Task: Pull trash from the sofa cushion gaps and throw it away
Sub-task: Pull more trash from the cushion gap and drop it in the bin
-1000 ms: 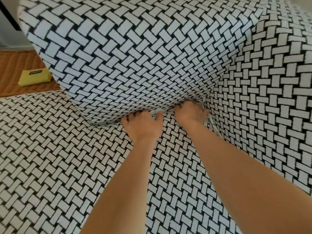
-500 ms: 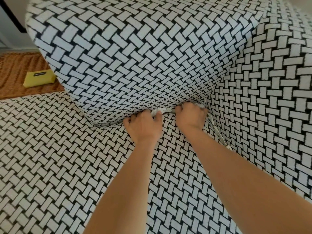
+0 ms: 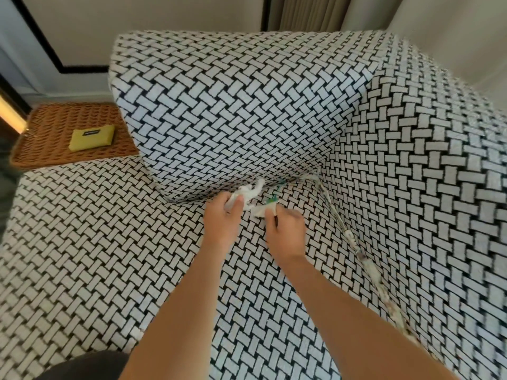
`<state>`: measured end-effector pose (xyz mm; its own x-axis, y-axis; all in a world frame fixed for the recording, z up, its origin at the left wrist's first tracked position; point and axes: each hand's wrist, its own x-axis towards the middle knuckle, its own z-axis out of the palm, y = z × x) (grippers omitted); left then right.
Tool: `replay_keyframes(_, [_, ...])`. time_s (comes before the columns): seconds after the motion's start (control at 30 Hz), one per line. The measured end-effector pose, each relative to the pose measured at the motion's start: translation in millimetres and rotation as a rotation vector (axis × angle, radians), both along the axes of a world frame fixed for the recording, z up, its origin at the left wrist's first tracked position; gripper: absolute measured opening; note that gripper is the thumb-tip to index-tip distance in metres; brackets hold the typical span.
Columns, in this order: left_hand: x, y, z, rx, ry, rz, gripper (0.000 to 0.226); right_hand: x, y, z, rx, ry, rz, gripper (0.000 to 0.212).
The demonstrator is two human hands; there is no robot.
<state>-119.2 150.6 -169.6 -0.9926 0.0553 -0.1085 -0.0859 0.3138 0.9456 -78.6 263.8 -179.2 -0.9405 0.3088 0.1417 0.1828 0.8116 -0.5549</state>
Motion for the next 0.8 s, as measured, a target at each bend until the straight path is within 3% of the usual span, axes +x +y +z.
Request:
replay_keyframes(0.23, [65, -21, -1, -0.113, 0.006, 0.027, 0.006, 42, -22, 3, -0.106, -0.036, 0.052, 0.021])
replay_keyframes(0.37, [100, -32, 5, -0.057, -0.104, 0.077, 0.015, 57, -25, 11, -0.164, -0.089, 0.088, 0.021])
replay_keyframes(0.6, [127, -45, 23, 0.059, -0.199, 0.213, 0.022, 63, -23, 40, -0.057, -0.143, 0.219, 0.021])
replay_keyframes(0.8, [132, -74, 59, 0.276, -0.223, 0.365, 0.008, 65, -52, 76, -0.126, -0.21, 0.287, 0.011])
